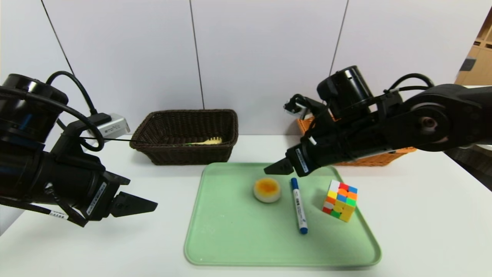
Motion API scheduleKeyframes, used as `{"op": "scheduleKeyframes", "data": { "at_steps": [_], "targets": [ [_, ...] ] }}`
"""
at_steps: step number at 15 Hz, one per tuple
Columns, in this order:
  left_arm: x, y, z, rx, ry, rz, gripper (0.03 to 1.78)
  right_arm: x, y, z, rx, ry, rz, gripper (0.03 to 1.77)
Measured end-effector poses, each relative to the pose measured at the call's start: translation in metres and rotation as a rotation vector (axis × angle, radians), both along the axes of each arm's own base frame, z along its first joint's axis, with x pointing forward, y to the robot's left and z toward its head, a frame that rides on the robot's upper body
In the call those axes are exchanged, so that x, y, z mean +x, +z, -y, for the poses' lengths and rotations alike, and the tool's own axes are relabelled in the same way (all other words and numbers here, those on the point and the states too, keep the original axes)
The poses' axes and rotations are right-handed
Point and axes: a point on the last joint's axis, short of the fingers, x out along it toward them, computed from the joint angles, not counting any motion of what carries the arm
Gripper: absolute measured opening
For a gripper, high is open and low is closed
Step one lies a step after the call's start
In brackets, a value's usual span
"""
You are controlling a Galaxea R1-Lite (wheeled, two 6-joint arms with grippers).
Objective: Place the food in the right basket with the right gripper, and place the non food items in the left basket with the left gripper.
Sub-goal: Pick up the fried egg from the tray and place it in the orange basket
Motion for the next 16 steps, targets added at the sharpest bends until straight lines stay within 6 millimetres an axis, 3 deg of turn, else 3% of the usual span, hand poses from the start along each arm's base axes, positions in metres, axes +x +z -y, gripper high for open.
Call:
{"op": "scheduleKeyframes", "data": {
  "at_steps": [3, 8, 16],
  "targets": [
    [0.0, -0.005, 0.0, -0.001, -0.002, -0.003, 1.69, 0.021, -0.018, -0.021, -0.073, -0.04, -0.007, 1.7],
    [-0.002, -0.009, 0.0, 0.006, -0.008, -0.012, 1.69, 0.032, -0.041, -0.048, -0.153, -0.024, -0.068, 1.7],
    [0.001, -0.008, 0.003, 0.003, -0.022, 0.015, 1.69, 0.027, -0.054, -0.05, -0.214, -0.005, -0.158, 1.7]
  ]
}}
